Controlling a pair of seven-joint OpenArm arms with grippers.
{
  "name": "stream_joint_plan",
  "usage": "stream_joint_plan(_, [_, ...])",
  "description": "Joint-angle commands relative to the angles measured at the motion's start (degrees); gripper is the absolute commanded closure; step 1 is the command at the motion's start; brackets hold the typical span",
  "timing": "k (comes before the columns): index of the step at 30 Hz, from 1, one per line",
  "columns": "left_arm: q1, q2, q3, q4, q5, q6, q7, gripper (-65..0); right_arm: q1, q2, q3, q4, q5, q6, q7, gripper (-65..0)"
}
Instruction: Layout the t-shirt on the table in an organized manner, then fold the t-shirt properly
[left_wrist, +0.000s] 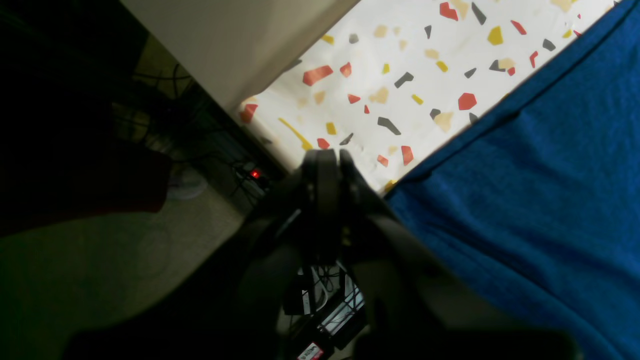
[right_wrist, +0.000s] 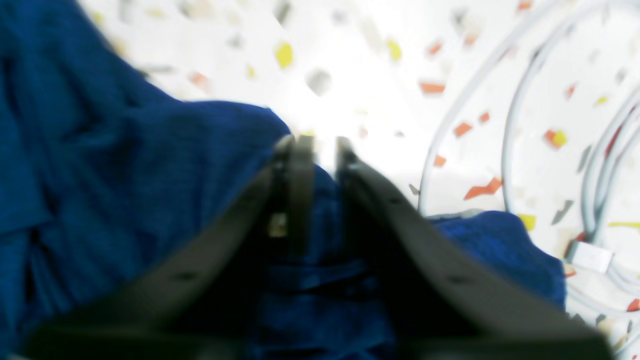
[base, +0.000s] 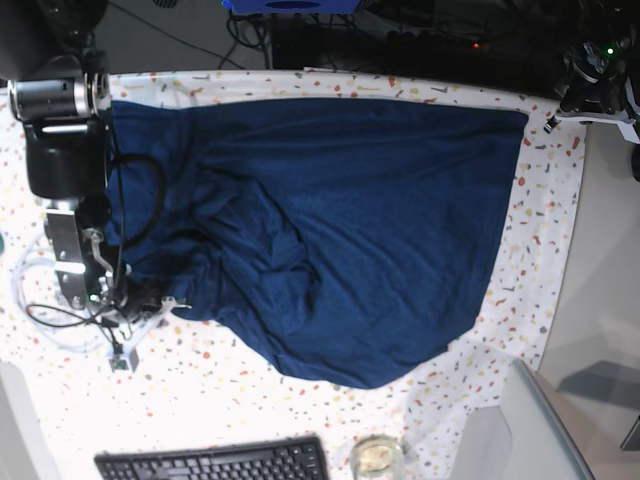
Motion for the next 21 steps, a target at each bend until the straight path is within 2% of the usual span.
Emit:
stream_joint_plan(1, [0.3,-0.6,-0.4,0.8,0.1,-0.1,-0.9,0.0,1.3,0.3,-0.1,1.7,0.2,0.0,1.0,-25.7])
stream_joint_plan(3, [0.3,-0.6,-0.4,0.8,0.1,-0.1,-0.9,0.0,1.3,0.3,-0.1,1.7,0.2,0.0,1.0,-35.1])
stream_joint_plan(8, [0.3,-0.6,-0.3,0.8,0.1,-0.1,-0.9,0.0,2.3,0.3,-0.2,-2.4,0.2,0.0,1.1,-36.0])
stream_joint_plan(10, [0.3,-0.6,-0.3,0.4,0.1,-0.1,-0.9,0.0,2.7,0.4,-0.2,-4.1,0.2,0.0,1.1,-31.7])
stream_joint_plan(19, [0.2,-0.6,-0.4,-1.6,0.1,-0.1,-0.9,0.0,3.3,0.6,0.1,-4.9,0.2,0.0,0.9,-1.2])
stream_joint_plan(21, [0.2,-0.7,-0.4,-1.6,0.1,-0.1,-0.9,0.0,3.4,0.6,0.0,-4.9,0.2,0.0,0.9,0.0])
